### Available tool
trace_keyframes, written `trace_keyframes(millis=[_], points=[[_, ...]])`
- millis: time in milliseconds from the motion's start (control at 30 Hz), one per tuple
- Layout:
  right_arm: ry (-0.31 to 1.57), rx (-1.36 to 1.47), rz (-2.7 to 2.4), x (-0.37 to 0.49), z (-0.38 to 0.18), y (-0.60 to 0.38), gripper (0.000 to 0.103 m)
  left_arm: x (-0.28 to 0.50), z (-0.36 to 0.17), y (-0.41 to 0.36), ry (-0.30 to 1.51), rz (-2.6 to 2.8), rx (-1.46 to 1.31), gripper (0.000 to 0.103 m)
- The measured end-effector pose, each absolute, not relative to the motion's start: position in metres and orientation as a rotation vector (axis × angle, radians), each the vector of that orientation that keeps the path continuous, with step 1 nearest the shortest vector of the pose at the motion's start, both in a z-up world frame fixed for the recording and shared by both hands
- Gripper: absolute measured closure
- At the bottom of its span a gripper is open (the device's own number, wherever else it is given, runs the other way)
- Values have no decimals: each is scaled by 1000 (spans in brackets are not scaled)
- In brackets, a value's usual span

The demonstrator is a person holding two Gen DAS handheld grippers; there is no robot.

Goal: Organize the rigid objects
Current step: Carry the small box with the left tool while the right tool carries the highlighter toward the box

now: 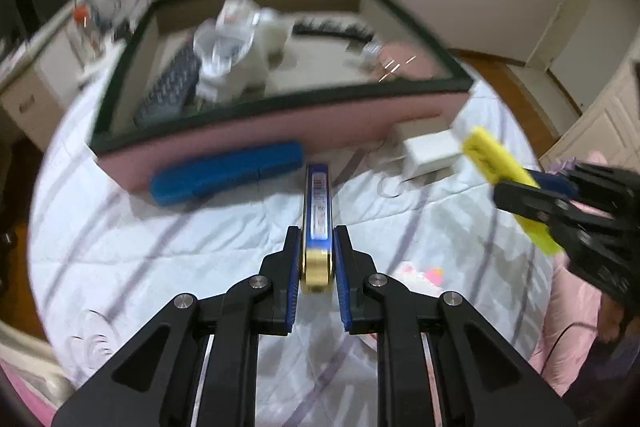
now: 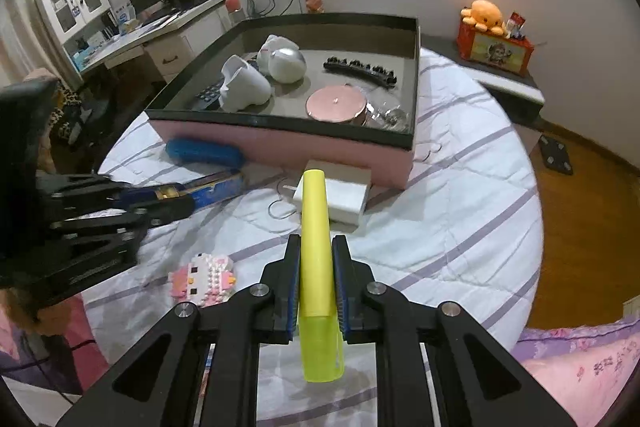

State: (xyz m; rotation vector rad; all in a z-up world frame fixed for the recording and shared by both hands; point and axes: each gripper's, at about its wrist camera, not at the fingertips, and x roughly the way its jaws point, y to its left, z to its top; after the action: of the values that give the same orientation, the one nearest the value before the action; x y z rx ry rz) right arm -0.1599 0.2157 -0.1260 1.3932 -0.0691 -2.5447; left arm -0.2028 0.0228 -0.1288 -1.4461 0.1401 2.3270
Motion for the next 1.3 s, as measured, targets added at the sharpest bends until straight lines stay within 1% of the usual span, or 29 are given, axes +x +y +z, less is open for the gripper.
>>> trace_keyframes(millis=[33, 167, 233, 300, 400, 467, 700, 833, 1000, 1300], points=[[-67, 1400, -2545, -160, -128, 216, 88, -207, -136, 24, 137, 2321, -1476, 85], [-81, 1432, -2550, -162, -133, 224, 88, -211, -140, 28, 150, 2329, -1473, 84], [-89, 1451, -2555, -165, -136, 227, 88, -212, -141, 28, 146, 2319, -1474, 87], [-98, 1468, -2560, -166, -138, 230, 88, -208, -140, 30, 182, 2331, -1447, 88], [-113, 1464, -2549, -165, -139, 229, 88, -201, -136, 30, 212, 2359, -1425, 88], [-105, 1457, -2554, -163, -137, 227, 88, -199, -132, 27, 195, 2365, -1420, 88], [-96, 1367, -2610, -151, -112, 221, 88, -179, -97, 7, 177, 2453, -1324, 88], [-90, 1293, -2645, -140, -90, 219, 88, -160, -73, -1, 235, 2532, -1237, 88], [-58, 1188, -2697, -121, -62, 212, 88, -139, -43, -11, 235, 2585, -1129, 88], [-3, 1049, -2751, -87, -32, 203, 88, -102, -10, -17, 257, 2648, -983, 88]])
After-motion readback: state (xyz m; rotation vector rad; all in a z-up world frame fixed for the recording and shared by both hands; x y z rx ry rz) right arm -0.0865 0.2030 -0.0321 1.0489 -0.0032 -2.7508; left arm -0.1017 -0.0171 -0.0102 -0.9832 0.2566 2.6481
